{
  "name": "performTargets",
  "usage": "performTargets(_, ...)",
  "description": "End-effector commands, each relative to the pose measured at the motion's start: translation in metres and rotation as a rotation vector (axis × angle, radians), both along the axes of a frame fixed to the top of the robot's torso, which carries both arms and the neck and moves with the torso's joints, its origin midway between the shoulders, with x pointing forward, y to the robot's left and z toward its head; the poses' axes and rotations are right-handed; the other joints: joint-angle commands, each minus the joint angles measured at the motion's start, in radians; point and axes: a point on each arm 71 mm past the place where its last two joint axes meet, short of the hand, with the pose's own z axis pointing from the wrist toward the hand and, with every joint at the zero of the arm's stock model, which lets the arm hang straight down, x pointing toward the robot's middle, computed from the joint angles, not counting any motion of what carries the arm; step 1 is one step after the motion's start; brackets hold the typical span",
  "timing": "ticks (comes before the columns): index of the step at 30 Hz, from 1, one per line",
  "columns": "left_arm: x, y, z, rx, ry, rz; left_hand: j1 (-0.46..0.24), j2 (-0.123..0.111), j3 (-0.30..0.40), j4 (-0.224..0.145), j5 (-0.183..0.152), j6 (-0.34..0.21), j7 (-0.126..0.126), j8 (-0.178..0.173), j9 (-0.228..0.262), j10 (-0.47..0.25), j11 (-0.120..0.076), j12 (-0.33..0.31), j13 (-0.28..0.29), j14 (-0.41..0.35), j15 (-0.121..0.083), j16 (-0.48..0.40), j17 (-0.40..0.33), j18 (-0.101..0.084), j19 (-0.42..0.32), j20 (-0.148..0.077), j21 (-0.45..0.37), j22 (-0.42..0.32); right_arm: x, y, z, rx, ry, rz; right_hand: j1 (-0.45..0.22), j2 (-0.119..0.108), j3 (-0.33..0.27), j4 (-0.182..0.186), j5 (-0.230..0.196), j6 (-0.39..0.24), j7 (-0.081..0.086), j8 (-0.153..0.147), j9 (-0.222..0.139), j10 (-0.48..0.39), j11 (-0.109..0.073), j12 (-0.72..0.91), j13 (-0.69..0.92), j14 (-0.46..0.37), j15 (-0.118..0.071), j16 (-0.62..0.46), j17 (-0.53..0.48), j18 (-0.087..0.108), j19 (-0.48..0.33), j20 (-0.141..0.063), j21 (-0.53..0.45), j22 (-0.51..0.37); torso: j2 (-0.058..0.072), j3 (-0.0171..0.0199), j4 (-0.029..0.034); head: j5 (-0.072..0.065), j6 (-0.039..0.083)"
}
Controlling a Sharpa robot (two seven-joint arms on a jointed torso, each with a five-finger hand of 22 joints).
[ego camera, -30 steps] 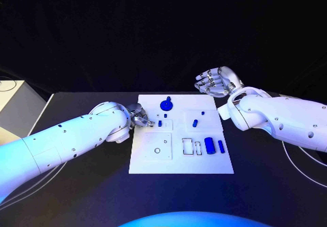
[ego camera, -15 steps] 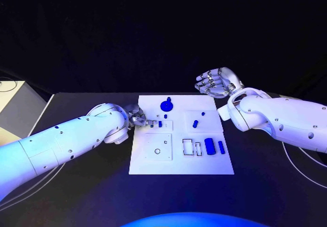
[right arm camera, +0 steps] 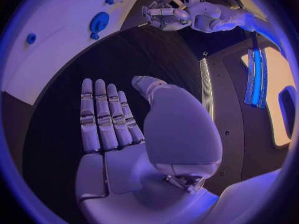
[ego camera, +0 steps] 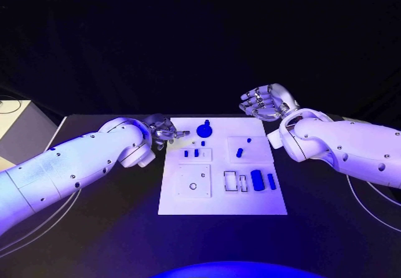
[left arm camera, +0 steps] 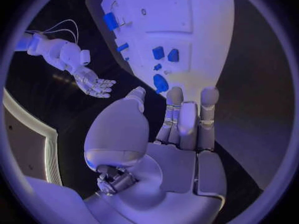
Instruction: Assemble the parts on the task board
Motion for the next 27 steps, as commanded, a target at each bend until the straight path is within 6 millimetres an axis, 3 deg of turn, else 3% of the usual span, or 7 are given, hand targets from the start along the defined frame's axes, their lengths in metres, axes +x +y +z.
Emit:
performTargets(1,0.003,-0.007,0.01,-0.184,-0.075,-0.028,0.103,0.008,0.053,0.0,0.006,-0.029,0.009,-0.02,-0.031,-0.047,0.012,-0.027,-0.026,-0.113,0.012,-0.087,-0.161,0.018,-0.082,0.014,-0.077,-0.092,0.0,0.001,0.001,0.001,-0.011,0.014,-0.007,0.001,-0.003,-0.004,0.007,-0.005,0.016,-0.004,-0.002,-0.005,0.003,-0.004,-0.001,-0.003,0.002,-0.006,-0.002,0.005,-0.006,0.001,-0.003,-0.002,0.0,0.0002,-0.0003,0.002,0.004)
performTargets(4,0.006,-0.009,0.011,-0.208,-0.098,-0.043,0.176,-0.003,0.115,-0.002,0.006,-0.017,0.017,-0.029,-0.061,-0.072,0.017,-0.05,-0.055,-0.191,0.019,-0.145,-0.27,0.02,-0.094,0.022,-0.112,-0.112,0.0,0.001,0.001,0.001,-0.011,0.015,-0.006,0.001,-0.002,-0.005,0.007,-0.004,0.016,-0.003,-0.002,-0.005,0.003,-0.004,-0.001,-0.003,0.002,-0.007,-0.002,0.005,-0.006,0.002,-0.003,-0.003,0.002,0.0002,-0.0011,0.003,0.006)
performTargets(5,0.008,-0.01,0.011,-0.209,-0.109,-0.054,0.289,-0.026,0.217,-0.018,0.002,-0.007,0.015,-0.043,-0.087,-0.097,0.017,-0.086,-0.088,-0.271,0.017,-0.205,-0.368,0.02,-0.108,0.023,-0.141,-0.128,0.0,0.001,0.001,0.001,-0.011,0.015,-0.003,0.004,-0.001,-0.008,0.008,-0.001,0.015,-0.002,-0.001,-0.004,0.002,-0.004,-0.001,-0.002,0.001,-0.008,-0.005,0.006,-0.006,0.002,-0.002,-0.006,0.002,0.0006,-0.0011,0.003,0.007)
performTargets(6,0.008,-0.011,0.011,-0.207,-0.117,-0.062,0.298,-0.037,0.238,-0.011,0.0,-0.003,0.017,-0.047,-0.094,-0.096,0.022,-0.092,-0.096,-0.275,0.019,-0.208,-0.372,0.019,-0.108,0.023,-0.145,-0.13,0.0,0.001,0.001,0.001,-0.011,0.016,-0.002,0.005,0.0,-0.009,0.008,0.001,0.014,-0.001,-0.001,-0.003,0.002,-0.004,-0.001,-0.001,0.001,-0.008,-0.006,0.006,-0.006,0.002,-0.002,-0.008,0.002,0.0005,-0.0009,0.003,0.007)
performTargets(8,0.01,-0.015,0.009,-0.188,-0.148,-0.09,0.357,-0.12,0.371,-0.012,-0.009,0.018,0.023,-0.076,-0.141,-0.091,0.028,-0.152,-0.159,-0.297,0.029,-0.215,-0.403,0.02,-0.109,0.027,-0.16,-0.138,0.0,0.001,0.001,0.001,-0.011,0.017,0.004,0.007,0.004,-0.015,0.008,0.007,0.012,0.001,0.0,0.001,0.0,-0.004,-0.001,0.005,-0.001,-0.008,-0.009,0.007,-0.003,0.001,0.0,-0.013,0.002,0.0006,-0.0009,0.002,0.008)
performTargets(14,0.015,-0.03,0.0,-0.08,-0.254,-0.211,0.346,-0.191,0.423,-0.037,-0.021,0.024,0.019,-0.114,-0.188,-0.101,0.03,-0.218,-0.221,-0.301,0.029,-0.201,-0.427,0.018,-0.113,0.031,-0.155,-0.131,0.0,0.002,0.0,-0.001,-0.011,0.022,0.024,0.007,0.021,-0.037,0.008,0.018,0.005,0.004,0.001,0.014,-0.006,-0.004,-0.001,0.021,-0.007,-0.009,-0.018,0.007,0.01,-0.005,0.005,-0.026,0.004,0.0,-0.0017,-0.001,0.014)
performTargets(27,0.018,-0.054,-0.013,0.077,-0.35,-0.322,0.325,-0.214,0.417,-0.06,-0.019,0.063,0.01,-0.165,-0.235,-0.086,0.029,-0.294,-0.285,-0.264,0.028,-0.144,-0.408,0.019,-0.097,0.031,-0.151,-0.127,0.0,0.004,0.0,-0.001,-0.008,0.03,0.027,0.007,0.024,-0.042,0.008,0.02,0.005,0.005,0.001,0.017,-0.007,-0.004,-0.001,0.025,-0.008,-0.009,-0.021,0.007,0.014,-0.006,0.006,-0.028,0.006,0.0,-0.0024,-0.005,0.022)
